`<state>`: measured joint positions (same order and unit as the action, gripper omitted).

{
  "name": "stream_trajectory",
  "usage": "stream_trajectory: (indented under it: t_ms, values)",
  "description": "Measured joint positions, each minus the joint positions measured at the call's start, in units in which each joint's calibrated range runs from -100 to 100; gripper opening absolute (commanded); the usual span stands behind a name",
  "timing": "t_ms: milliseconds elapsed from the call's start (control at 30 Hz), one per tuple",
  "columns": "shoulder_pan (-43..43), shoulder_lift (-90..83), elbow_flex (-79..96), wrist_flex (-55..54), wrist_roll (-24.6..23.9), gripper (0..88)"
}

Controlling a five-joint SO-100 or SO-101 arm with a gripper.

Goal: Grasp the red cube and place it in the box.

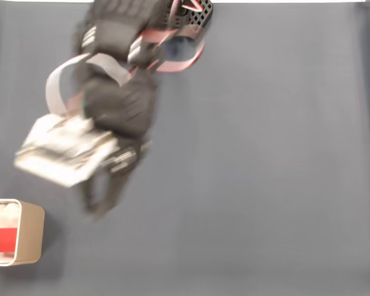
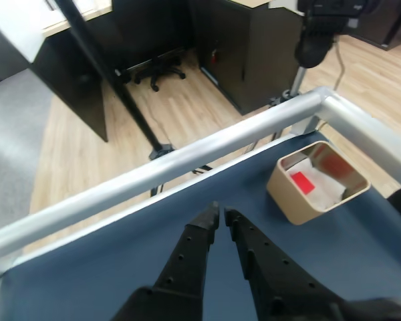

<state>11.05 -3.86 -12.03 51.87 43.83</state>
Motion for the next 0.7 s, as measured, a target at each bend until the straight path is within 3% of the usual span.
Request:
stream_trajectory:
  t_ms: [233, 700]
  values:
    - [-8.16, -13.29, 18.44, -1.59, 1.22, 0.0]
    - [-11.05, -32.65, 48.64, -5.57, 3.03, 0.0]
